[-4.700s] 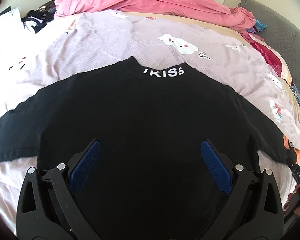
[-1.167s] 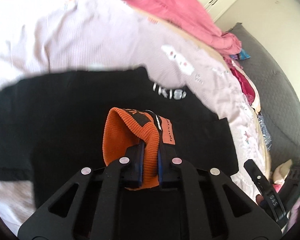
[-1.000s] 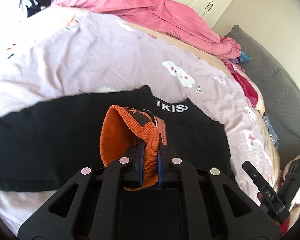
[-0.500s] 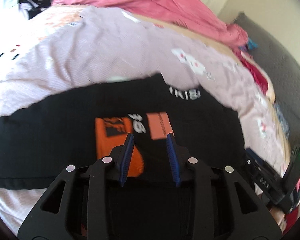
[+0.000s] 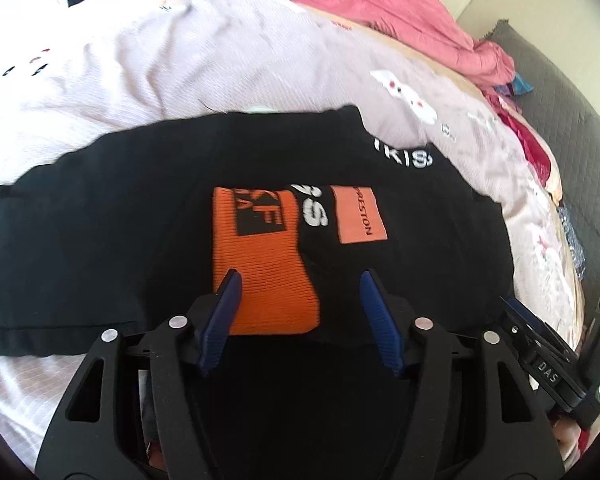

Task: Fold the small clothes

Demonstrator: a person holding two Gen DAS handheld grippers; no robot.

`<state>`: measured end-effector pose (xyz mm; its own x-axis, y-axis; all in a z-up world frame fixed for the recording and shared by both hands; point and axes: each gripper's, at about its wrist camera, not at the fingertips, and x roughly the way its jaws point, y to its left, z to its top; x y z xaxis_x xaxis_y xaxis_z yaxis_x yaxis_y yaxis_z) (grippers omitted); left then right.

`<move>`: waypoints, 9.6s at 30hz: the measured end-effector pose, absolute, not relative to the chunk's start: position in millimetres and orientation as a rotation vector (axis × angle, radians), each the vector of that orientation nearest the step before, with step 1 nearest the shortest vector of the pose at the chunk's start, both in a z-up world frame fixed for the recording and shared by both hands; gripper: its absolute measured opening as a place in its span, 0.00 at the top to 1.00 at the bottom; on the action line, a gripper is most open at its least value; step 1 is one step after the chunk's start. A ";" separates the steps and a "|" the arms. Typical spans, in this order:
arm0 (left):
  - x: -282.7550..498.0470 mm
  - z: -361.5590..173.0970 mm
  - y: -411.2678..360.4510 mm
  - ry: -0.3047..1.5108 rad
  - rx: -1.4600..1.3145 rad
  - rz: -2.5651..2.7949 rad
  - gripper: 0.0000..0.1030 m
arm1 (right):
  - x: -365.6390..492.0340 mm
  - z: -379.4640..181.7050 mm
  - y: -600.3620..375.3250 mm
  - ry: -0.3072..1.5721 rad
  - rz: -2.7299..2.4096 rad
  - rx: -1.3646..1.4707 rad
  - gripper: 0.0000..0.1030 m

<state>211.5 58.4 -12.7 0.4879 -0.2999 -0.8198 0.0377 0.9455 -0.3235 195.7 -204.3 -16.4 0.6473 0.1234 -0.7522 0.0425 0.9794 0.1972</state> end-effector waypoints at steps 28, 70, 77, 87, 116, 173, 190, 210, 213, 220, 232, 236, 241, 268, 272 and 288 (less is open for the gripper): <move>128.2 26.1 197.3 0.877 -0.364 0.086 0.09 | 176.1 48.6 -75.1 0.724 0.288 0.103 0.04; 91.0 -25.2 372.1 0.766 -0.728 0.375 0.43 | 174.9 28.9 58.4 0.788 0.475 -0.007 0.04; 91.7 -24.4 384.0 0.747 -0.758 0.381 0.89 | 174.3 20.5 42.7 0.813 0.446 0.016 0.04; 84.2 19.3 354.9 0.666 -0.736 0.272 0.97 | 173.1 22.9 14.3 0.814 0.415 0.074 0.04; 120.9 101.8 171.8 0.621 -0.505 -0.120 0.97 | 149.3 31.7 -121.5 0.771 0.216 0.257 0.04; 120.8 33.9 114.5 0.864 -0.236 -0.132 0.15 | 161.2 -13.4 -99.4 0.909 0.245 0.258 0.04; 111.9 27.4 161.3 0.874 -0.328 -0.042 0.15 | 173.7 -25.3 -67.1 0.883 0.286 0.246 0.84; 103.1 32.6 162.7 0.854 -0.349 -0.005 0.15 | 194.7 71.3 -110.7 0.609 0.289 0.144 0.93; 103.9 31.1 160.0 0.859 -0.350 -0.007 0.15 | 197.8 71.6 -129.9 0.598 0.235 0.128 0.93; 110.4 28.7 148.9 0.869 -0.338 -0.019 0.15 | 200.3 59.2 -169.5 0.611 0.134 0.139 0.93; 131.0 29.3 124.1 0.866 -0.285 -0.053 0.15 | 201.4 43.6 -186.6 0.632 0.071 0.120 0.93; 142.6 30.3 109.0 0.868 -0.250 -0.080 0.15 | 203.8 40.4 -189.0 0.641 0.070 0.129 0.93; 155.2 32.8 92.6 0.870 -0.208 -0.114 0.15 | 203.4 39.3 -193.2 0.646 0.067 0.141 0.93; 215.0 9.3 25.0 0.947 -0.052 -0.241 0.15 | 186.9 7.1 -204.9 0.723 0.065 0.157 0.77; 219.2 -0.8 23.4 0.977 -0.029 -0.240 0.15 | 191.5 2.3 -188.9 0.744 0.114 0.155 0.72; 220.8 -27.0 23.6 1.024 0.010 -0.250 0.15 | 207.8 -26.0 -166.4 0.855 0.165 0.112 0.60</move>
<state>220.8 23.6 -27.0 0.4937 -0.2019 -0.8458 0.2111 0.9714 -0.1086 207.8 -166.4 -26.0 0.6448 0.1892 -0.7405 -0.0994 0.9814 0.1642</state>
